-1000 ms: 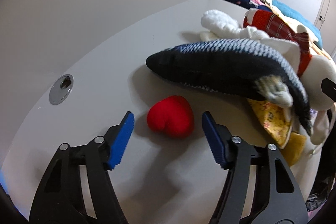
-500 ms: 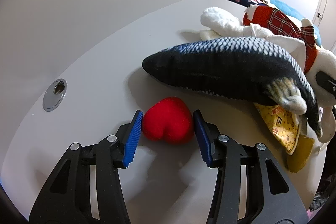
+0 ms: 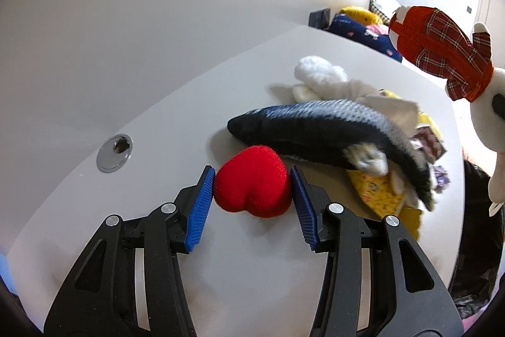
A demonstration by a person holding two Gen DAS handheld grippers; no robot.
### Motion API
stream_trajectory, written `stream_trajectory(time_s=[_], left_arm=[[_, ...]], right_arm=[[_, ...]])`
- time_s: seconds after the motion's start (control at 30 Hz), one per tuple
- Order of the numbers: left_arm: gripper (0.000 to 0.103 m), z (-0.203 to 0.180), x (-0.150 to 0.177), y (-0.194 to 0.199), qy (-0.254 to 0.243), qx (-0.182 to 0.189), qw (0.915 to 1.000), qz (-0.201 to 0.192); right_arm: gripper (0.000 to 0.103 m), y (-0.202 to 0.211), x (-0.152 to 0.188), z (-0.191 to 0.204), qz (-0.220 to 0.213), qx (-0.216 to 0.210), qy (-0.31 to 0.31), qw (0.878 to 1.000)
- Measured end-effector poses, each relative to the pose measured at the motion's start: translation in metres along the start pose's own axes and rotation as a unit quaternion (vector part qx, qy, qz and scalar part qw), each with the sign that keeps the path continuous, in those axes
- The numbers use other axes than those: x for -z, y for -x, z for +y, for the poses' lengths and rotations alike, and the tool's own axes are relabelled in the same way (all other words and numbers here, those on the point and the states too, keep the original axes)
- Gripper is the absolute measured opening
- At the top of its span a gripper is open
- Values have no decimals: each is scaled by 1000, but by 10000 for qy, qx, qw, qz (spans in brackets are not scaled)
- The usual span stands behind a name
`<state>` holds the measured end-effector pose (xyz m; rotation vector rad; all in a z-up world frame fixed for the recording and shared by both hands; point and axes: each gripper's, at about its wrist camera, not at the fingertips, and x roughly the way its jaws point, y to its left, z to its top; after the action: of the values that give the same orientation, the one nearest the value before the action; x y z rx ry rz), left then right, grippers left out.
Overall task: Collect trash
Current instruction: 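Carry both plushes over the black bin and open both tools to drop them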
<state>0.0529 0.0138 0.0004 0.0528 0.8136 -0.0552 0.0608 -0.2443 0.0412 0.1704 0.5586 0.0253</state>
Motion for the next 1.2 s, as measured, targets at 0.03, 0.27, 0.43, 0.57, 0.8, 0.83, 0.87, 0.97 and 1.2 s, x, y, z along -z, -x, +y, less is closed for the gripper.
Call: stream_trajectory(time_s=[0.03,0.27,0.43,0.57,0.8,0.83,0.87,0.97,1.2], left_arm=[[48,-3,0,5,-13,24,10000,-29],[48,-34,7,35,-156,250,9994,-183],[48,-60,14,45,-277,459,9983,-227],[48,-84,17,50,-416,630,9969,-240],[48,-135,20,60,-753,1017,9915,-295],[48,-141,20,61,-798,1062,9907,-293],[48,-149,20,62,-850,1114,9897,-294],[48,-174,23,65,-1023,1281,9861,-289],[48,-239,33,67,-1443,1710,9745,-166]], right_arm=[[58,5,0,-2,-25,17,-9,10000],[58,42,14,-22,-130,162,-78,9998],[59,64,24,-45,-174,307,-200,9992],[59,79,34,-64,-208,460,-327,9982],[59,105,50,-100,-309,868,-523,9944],[59,109,52,-105,-318,909,-560,9938],[60,113,55,-111,-327,968,-612,9929],[60,122,61,-130,-328,1160,-761,9898],[61,143,80,-173,-291,1577,-1090,9810]])
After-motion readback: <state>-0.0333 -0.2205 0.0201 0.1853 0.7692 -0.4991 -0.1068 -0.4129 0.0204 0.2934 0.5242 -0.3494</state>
